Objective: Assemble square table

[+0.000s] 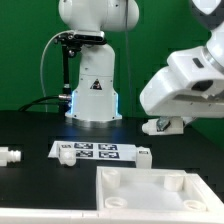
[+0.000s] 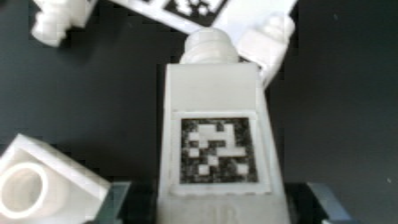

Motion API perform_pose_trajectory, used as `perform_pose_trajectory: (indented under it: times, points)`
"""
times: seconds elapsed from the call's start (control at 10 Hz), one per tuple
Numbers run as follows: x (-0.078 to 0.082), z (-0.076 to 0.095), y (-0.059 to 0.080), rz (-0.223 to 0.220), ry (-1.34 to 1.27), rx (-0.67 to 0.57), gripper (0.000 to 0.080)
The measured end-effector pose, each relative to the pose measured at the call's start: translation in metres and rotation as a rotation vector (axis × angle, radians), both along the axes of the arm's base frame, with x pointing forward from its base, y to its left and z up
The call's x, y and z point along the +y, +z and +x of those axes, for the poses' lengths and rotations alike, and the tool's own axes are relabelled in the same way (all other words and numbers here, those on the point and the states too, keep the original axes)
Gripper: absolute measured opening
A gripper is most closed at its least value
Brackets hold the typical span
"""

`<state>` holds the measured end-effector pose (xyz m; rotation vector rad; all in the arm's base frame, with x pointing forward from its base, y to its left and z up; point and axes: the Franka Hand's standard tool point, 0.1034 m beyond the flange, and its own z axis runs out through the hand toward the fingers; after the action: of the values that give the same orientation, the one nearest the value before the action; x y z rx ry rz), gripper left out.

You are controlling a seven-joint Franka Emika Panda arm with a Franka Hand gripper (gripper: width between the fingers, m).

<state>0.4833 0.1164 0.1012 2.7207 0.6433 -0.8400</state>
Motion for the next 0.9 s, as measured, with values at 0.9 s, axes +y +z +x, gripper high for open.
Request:
perform_pose_trajectory:
  times: [0.9]
  points:
    - [-0.027,0.097,0.044,0.381,-0.156,-0.483,0.0285]
